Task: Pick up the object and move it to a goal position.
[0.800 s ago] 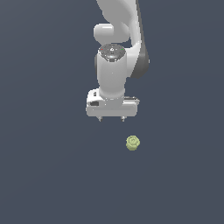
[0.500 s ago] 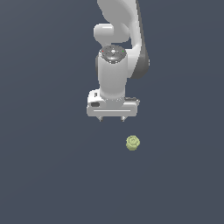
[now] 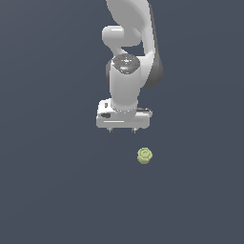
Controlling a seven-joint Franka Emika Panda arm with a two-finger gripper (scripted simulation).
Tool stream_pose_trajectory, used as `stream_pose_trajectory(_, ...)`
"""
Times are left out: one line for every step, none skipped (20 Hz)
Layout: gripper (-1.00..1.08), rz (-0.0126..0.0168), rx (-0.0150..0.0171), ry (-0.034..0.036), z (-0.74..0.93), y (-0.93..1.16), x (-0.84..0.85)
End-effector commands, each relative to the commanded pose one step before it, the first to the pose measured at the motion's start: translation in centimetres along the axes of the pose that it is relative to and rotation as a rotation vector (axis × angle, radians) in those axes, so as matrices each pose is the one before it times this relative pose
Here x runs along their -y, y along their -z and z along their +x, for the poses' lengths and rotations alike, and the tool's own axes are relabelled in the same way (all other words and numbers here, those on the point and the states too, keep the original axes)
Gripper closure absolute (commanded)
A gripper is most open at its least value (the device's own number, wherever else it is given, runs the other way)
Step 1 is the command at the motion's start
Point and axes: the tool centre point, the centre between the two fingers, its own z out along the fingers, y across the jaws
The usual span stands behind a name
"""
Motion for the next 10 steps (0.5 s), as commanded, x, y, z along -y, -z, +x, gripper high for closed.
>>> stream_pose_trajectory(-0.92, 0.00056, -0.00042, -0.0072, 0.062, -0.013, 0.053)
stream_pose_trajectory(-0.92, 0.0003, 0.00011, -0.00551, 0.037, -0.034, 0.046)
stream_pose_trajectory(-0.92, 0.00029, 0.00021, -0.00658, 0.042, -0.045, 0.062)
stream_pose_trajectory(-0.92, 0.00031, 0.00028, -0.0078, 0.048, -0.055, 0.07)
stream_pose_trajectory(-0.92, 0.00038, 0.0003, -0.00896, 0.056, -0.062, 0.084)
stream_pose_trajectory(-0.92, 0.0005, 0.00026, -0.01027, 0.065, -0.066, 0.093)
stream_pose_trajectory(-0.92, 0.00063, 0.00023, -0.01158, 0.074, -0.07, 0.106)
stream_pose_trajectory(-0.92, 0.00072, 0.00022, -0.01284, 0.081, -0.076, 0.119)
stream_pose_trajectory(-0.92, 0.00077, 0.00026, -0.01409, 0.086, -0.084, 0.131)
stream_pose_trajectory(-0.92, 0.00077, 0.00034, -0.01528, 0.09, -0.094, 0.144)
